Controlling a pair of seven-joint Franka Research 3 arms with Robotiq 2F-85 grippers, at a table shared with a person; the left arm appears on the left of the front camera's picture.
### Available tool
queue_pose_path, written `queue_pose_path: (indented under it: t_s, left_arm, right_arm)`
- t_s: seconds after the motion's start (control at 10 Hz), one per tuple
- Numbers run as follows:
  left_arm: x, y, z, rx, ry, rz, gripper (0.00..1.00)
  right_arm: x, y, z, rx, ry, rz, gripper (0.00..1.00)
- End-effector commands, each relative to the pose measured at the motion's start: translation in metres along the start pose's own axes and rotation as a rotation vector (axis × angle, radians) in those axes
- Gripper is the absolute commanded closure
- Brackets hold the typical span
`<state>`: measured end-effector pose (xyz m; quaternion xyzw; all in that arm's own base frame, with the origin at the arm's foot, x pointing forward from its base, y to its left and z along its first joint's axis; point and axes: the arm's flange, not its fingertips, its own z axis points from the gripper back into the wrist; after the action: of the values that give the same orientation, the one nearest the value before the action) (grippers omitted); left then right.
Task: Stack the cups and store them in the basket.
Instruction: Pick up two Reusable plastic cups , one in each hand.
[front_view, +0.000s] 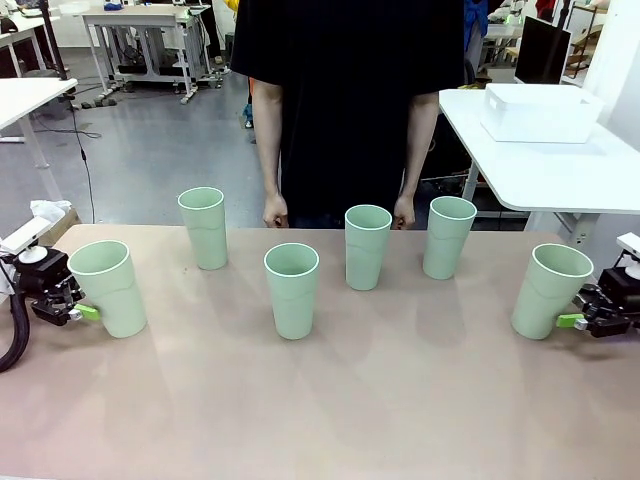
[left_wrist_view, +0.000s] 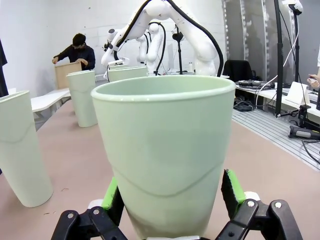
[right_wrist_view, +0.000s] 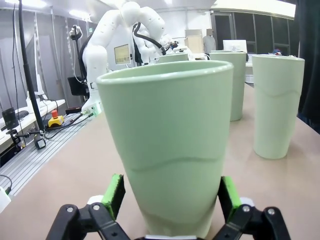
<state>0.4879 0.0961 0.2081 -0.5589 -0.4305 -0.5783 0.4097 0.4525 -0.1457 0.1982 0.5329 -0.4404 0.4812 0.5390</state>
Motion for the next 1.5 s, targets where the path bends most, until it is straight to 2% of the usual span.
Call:
queue_pose_path:
  t_s: [0.0, 1.4]
  left_arm:
    - [-0.009, -0.013, -0.009, -0.010, 0.001, -0.035, 0.00]
    - [0.000, -0.016, -0.046, 0.068, -0.032, -0.021, 0.00]
  right_arm:
    - [0.004, -0.003, -0.012, -0.034, -0.019, -0.046, 0.00]
    - [0.008, 0.000, -0.022, -0.072, -0.048, -0.091, 0.00]
